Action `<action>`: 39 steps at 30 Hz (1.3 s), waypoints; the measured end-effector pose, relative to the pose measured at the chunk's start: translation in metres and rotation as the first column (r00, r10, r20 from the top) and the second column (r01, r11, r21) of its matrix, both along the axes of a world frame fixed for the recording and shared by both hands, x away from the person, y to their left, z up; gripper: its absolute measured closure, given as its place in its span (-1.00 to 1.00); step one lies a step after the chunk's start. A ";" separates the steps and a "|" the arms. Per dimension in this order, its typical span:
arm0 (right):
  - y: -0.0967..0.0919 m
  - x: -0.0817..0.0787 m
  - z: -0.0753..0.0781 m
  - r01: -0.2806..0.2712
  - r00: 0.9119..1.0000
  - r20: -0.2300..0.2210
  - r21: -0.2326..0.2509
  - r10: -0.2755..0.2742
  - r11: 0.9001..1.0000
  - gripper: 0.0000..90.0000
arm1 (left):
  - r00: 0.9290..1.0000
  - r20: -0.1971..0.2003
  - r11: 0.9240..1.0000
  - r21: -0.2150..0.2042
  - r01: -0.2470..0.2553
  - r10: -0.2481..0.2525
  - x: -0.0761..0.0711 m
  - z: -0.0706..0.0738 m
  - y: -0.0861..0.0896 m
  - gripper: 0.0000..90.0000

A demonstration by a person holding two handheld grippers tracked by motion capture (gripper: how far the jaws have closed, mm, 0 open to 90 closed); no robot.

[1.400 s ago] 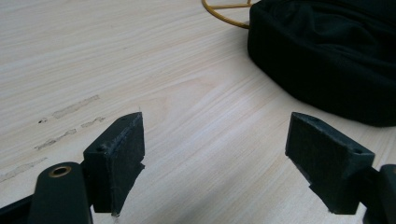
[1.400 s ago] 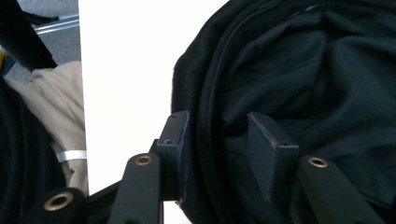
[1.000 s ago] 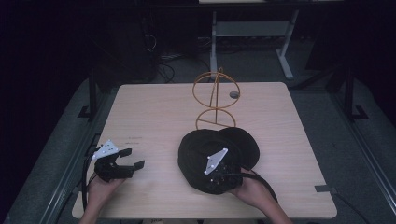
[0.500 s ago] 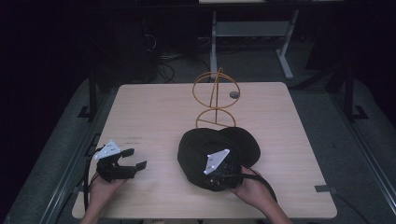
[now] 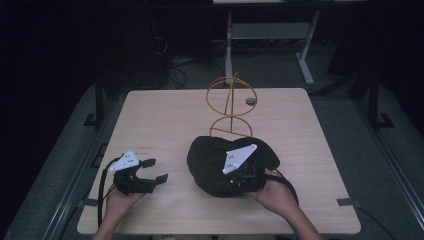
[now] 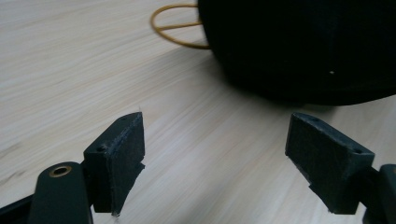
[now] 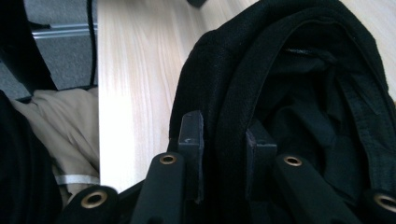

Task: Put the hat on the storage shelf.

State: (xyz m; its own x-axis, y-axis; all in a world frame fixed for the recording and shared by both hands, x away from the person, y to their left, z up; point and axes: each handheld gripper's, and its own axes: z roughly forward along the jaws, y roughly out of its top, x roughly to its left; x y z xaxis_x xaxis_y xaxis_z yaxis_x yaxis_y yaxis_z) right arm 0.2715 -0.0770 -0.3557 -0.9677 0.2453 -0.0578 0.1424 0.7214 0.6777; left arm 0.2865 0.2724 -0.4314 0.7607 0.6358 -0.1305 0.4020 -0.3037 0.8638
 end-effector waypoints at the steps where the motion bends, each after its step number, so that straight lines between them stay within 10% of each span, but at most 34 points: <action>1: 0.000 0.000 0.002 -0.004 1.000 0.001 0.001 0.004 1.000 0.63 | 1.000 0.004 1.000 0.000 0.009 -0.009 0.000 0.000 -0.003 -0.57; 20: 0.000 0.014 0.033 -0.003 1.000 -0.002 0.072 0.003 0.997 0.63 | 0.975 0.123 0.981 -0.019 0.191 -0.187 0.006 0.027 -0.065 -0.63; 25: 0.001 0.019 0.040 -0.020 1.000 -0.022 0.102 0.022 0.995 0.66 | 0.978 0.067 0.977 -0.061 0.203 -0.199 0.020 0.026 -0.080 -0.54; 35: 0.006 0.024 0.049 -0.051 0.998 -0.031 0.135 0.055 0.990 0.69 | 0.959 0.189 0.969 -0.084 0.231 -0.212 0.018 0.031 -0.097 0.65; 39: 0.005 0.023 0.051 -0.038 0.998 -0.036 0.153 0.044 0.988 0.69 | 0.958 0.195 0.966 -0.110 0.234 -0.210 0.017 0.034 -0.094 0.78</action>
